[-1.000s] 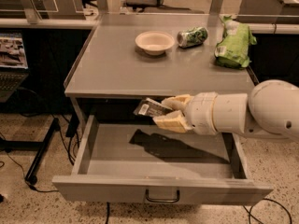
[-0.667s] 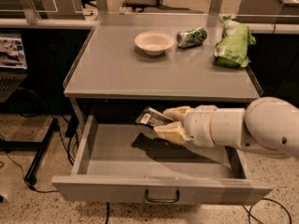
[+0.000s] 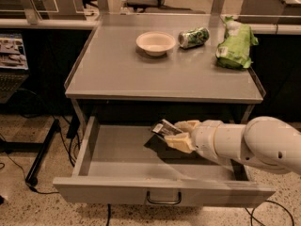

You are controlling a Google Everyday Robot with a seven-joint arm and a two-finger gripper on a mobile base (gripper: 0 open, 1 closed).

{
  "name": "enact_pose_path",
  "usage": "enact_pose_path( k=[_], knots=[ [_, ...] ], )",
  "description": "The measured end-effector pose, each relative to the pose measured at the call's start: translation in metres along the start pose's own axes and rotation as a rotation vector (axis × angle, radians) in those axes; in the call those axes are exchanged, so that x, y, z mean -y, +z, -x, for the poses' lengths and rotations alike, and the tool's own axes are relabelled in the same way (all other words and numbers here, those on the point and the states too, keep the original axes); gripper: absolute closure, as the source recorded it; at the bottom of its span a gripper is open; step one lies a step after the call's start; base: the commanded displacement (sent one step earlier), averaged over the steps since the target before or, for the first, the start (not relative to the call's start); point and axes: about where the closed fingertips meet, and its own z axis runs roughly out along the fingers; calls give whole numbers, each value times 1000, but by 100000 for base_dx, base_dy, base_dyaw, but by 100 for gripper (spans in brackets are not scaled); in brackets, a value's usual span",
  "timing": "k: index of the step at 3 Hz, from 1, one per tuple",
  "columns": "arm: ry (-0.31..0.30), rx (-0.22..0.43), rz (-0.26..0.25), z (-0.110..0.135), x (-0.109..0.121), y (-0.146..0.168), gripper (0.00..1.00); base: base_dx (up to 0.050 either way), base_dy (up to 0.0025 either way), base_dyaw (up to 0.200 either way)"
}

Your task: Place rxbar chocolate into top drawer

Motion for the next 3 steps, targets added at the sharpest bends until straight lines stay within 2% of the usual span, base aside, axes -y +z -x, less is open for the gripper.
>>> enact_pose_path(
  k=[1,2,3],
  knots=[
    [58,-61,-32,-26,8,8,100,0,0,0],
    [148,-161,-34,-60,-10,21,100,0,0,0],
    [210,-212,-32,-81,-4,25,100,0,0,0]
  ],
)
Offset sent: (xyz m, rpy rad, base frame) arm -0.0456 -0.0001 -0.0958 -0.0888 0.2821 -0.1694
